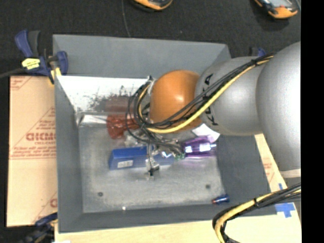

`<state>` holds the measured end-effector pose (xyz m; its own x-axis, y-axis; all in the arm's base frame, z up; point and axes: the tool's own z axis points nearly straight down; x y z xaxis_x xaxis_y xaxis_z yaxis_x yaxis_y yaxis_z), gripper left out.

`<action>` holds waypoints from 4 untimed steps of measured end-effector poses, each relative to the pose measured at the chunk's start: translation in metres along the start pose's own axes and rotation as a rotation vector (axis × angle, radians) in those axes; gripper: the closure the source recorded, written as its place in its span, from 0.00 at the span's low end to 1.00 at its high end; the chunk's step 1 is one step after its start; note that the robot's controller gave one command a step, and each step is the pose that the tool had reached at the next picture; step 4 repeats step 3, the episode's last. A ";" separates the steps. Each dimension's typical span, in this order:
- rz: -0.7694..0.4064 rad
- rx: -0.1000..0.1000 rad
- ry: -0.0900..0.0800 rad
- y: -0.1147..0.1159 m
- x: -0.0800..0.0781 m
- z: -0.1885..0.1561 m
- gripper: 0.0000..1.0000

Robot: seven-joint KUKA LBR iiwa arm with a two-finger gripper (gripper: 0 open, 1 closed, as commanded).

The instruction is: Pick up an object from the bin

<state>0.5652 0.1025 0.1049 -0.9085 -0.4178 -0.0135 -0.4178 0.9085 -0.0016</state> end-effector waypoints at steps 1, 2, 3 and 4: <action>0.251 0.000 -0.007 -0.012 -0.010 -0.014 1.00; 0.252 0.000 -0.007 -0.012 -0.010 -0.014 1.00; 0.249 0.001 -0.002 -0.016 -0.007 -0.071 1.00; 0.249 0.001 -0.002 -0.016 -0.007 -0.071 1.00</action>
Offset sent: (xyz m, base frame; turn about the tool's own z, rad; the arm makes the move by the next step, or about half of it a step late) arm 0.0000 0.0000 0.0000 0.0000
